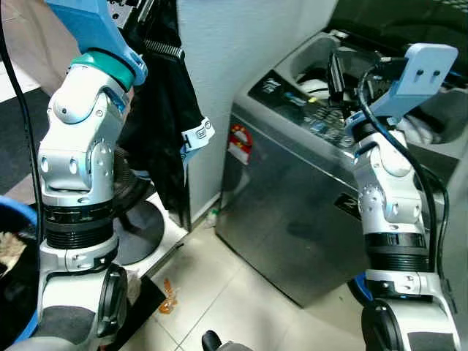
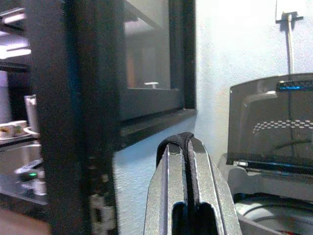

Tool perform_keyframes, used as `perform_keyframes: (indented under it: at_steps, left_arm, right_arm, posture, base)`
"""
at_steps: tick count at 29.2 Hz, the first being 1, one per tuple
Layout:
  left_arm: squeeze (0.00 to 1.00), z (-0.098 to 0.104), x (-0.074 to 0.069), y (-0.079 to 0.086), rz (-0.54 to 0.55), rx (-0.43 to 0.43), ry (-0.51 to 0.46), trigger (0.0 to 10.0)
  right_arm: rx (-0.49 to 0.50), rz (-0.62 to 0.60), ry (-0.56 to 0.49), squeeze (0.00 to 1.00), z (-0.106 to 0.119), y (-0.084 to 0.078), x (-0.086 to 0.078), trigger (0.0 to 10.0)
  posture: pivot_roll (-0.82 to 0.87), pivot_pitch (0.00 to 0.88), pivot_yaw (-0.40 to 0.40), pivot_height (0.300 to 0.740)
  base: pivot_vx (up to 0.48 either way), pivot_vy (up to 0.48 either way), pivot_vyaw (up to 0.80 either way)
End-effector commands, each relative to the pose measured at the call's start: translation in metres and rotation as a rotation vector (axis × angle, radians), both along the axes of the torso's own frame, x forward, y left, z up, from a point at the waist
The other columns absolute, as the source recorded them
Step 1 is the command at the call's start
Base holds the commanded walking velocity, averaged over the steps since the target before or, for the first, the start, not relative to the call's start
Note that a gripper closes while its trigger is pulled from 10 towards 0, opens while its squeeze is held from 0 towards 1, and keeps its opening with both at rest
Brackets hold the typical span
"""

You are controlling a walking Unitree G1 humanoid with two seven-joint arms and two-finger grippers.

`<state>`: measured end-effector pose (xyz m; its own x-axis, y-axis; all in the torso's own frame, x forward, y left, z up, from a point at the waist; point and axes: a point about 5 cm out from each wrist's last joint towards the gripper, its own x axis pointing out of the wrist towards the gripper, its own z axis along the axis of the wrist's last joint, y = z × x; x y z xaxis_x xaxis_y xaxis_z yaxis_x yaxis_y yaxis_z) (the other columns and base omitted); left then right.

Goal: Clothes washing

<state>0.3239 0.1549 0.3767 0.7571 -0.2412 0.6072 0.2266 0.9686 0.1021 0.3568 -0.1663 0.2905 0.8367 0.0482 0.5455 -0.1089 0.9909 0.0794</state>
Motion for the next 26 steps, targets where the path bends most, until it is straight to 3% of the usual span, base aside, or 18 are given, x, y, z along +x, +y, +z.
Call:
perform_keyframes:
  at_steps: [1,14,23,26]
  left_arm:
    - [0.0,0.0008,-0.0002,-0.0048,-0.019,0.004,-0.002,10.0]
    - [0.0,0.002,-0.0011,-0.0059,-0.002,0.032,-0.021,10.0]
    - [0.0,0.0001,0.002,-0.0033,0.034,0.047,-0.012,10.0]
    - [0.0,0.0,0.0023,-0.0033,0.03,0.047,-0.011,10.0]
  right_arm:
    - [0.006,-0.01,0.011,0.0,-0.0014,-0.0032,0.0005,10.0]
    - [0.007,-0.011,0.014,0.0,-0.0024,-0.0031,0.0007,10.0]
    - [0.003,-0.017,0.01,0.0,-0.0025,-0.0035,0.0001,10.0]
    - [0.001,-0.016,0.01,0.0,-0.0027,-0.0031,0.0,10.0]
  posture:
    - [0.01,0.032,0.009,0.74]
    - [0.01,0.033,0.011,0.74]
    - [0.01,0.035,0.013,0.74]
    - [0.01,0.035,0.013,0.74]
  base:
    - [0.0,0.0,-0.8]
    - [0.0,0.0,-0.8]
    - [0.406,0.0,-0.8]
    - [0.48,0.0,-0.2]
